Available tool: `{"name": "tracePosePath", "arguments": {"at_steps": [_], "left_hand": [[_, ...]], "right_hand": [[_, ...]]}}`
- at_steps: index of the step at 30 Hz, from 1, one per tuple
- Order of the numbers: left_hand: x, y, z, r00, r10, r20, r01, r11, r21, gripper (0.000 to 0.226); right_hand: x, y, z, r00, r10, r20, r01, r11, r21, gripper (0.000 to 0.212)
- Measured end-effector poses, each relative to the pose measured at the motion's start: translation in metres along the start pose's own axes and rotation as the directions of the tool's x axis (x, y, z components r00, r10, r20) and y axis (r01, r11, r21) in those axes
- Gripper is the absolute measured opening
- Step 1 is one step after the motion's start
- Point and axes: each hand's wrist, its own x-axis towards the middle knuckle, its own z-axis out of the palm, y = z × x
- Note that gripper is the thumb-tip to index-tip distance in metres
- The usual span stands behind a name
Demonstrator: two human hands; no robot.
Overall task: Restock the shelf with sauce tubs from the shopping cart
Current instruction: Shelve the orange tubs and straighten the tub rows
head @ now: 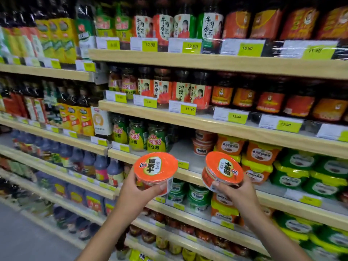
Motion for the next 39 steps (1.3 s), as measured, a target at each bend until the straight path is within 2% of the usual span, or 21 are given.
{"name": "tracePosePath", "arguments": {"at_steps": [2,6,8,10,15,18,22,27,31,36,39], "left_hand": [[0.024,-0.007,-0.011,0.998,-0.001,0.059,0.002,1.000,-0.017,0.090],[0.060,-0.015,-0.030,0.986,-0.002,0.165,0.006,1.000,-0.029,0.083],[0.075,-0.020,-0.038,0.978,0.006,0.210,0.003,0.999,-0.043,0.083],[0.087,-0.026,-0.044,0.971,0.010,0.240,0.006,0.998,-0.065,0.080],[0.113,-0.041,-0.056,0.953,0.028,0.302,-0.003,0.997,-0.081,0.094],[0.123,-0.047,-0.060,0.944,0.036,0.327,-0.001,0.994,-0.106,0.085],[0.129,-0.053,-0.066,0.939,0.041,0.343,0.006,0.991,-0.135,0.082],[0.136,-0.060,-0.074,0.924,0.049,0.379,-0.001,0.992,-0.127,0.091],[0.139,-0.062,-0.079,0.917,0.050,0.395,0.001,0.992,-0.129,0.088],[0.140,-0.064,-0.082,0.918,0.055,0.394,-0.001,0.991,-0.135,0.084],[0.141,-0.067,-0.083,0.919,0.051,0.391,0.002,0.991,-0.134,0.084]], "right_hand": [[0.004,0.000,0.020,0.997,0.018,-0.069,-0.018,1.000,0.008,0.068],[0.015,-0.001,0.056,0.980,0.034,-0.196,-0.033,0.999,0.006,0.079],[0.022,-0.001,0.071,0.968,0.027,-0.249,-0.030,1.000,-0.008,0.076],[0.030,-0.002,0.083,0.953,0.028,-0.301,-0.033,0.999,-0.011,0.072],[0.056,-0.008,0.110,0.915,-0.018,-0.404,-0.032,0.992,-0.119,0.073],[0.071,-0.010,0.121,0.889,-0.042,-0.455,-0.035,0.987,-0.159,0.064],[0.088,-0.009,0.131,0.857,-0.008,-0.516,-0.098,0.979,-0.177,0.075],[0.113,0.019,0.128,0.825,-0.011,-0.565,-0.160,0.954,-0.252,0.095],[0.110,0.006,0.138,0.807,0.005,-0.591,-0.205,0.940,-0.272,0.077],[0.107,-0.001,0.145,0.863,0.098,-0.495,-0.253,0.933,-0.257,0.047],[0.108,0.003,0.147,0.849,0.141,-0.509,-0.316,0.908,-0.275,0.058]]}}
